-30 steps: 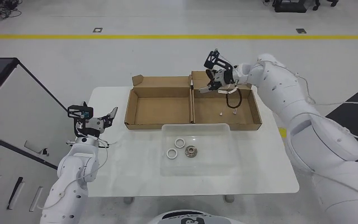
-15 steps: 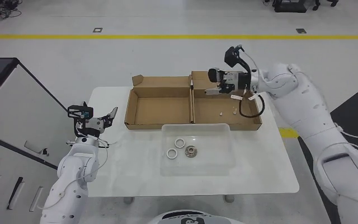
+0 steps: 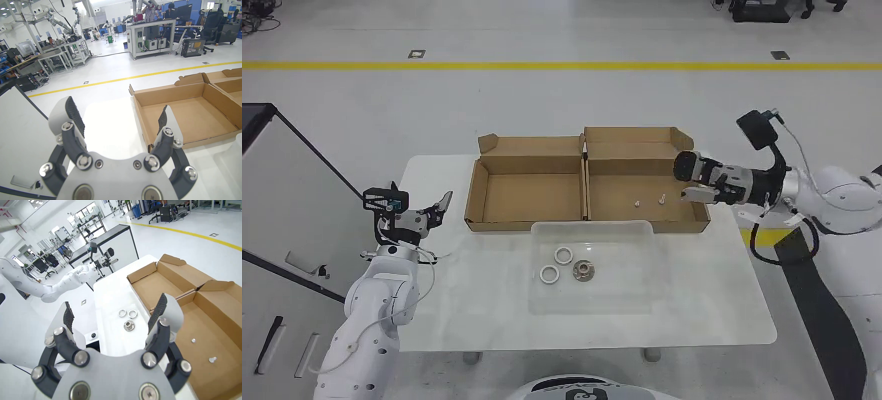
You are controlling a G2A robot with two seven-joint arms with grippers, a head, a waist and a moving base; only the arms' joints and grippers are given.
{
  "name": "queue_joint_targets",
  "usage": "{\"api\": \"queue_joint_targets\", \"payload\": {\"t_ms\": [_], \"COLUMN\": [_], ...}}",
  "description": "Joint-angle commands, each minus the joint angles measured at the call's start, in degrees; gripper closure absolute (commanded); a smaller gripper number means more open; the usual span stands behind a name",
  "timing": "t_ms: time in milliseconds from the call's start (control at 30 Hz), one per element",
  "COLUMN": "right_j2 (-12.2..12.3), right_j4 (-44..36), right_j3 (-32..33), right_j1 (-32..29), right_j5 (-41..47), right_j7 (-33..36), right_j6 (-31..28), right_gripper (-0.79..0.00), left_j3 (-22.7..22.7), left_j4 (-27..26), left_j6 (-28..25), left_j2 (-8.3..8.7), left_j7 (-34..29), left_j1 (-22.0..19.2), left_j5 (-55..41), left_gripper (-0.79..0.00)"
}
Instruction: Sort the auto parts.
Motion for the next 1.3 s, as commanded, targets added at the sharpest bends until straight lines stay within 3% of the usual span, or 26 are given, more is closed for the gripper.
{"api": "queue_joint_targets", "payload": {"t_ms": [0,267,800,1133,1267], "right_j2": [0.6,2.8,2.9,2.9,2.9], "right_j4": [-0.6,-1.4,-1.3,-1.3,-1.3], "right_j3": [2.0,7.4,7.5,7.5,7.5], "right_j1": [-1.9,-7.1,-7.3,-7.3,-7.3], "right_j5": [0.7,5.7,6.2,6.2,6.2], "right_j7": [0.0,-1.0,-1.2,-1.2,-1.2], "right_j6": [0.0,-1.1,-1.2,-1.2,-1.2], "right_gripper": [-0.785,-0.785,-0.785,-0.785,-0.785], "left_j3": [0.0,0.0,0.0,0.9,2.7], "left_j4": [0.0,0.0,-0.8,-12.7,-16.5], "left_j6": [0.0,0.0,-0.9,-11.9,-22.4], "left_j2": [0.0,0.0,0.02,0.92,1.58], "left_j7": [0.0,0.0,-0.7,-20.5,-28.8], "left_j1": [0.0,0.0,-0.4,-3.9,-6.8], "left_j5": [0.0,0.0,-0.1,7.7,11.5], "left_gripper": [-0.785,-0.785,-0.785,-0.785,-0.785]}}
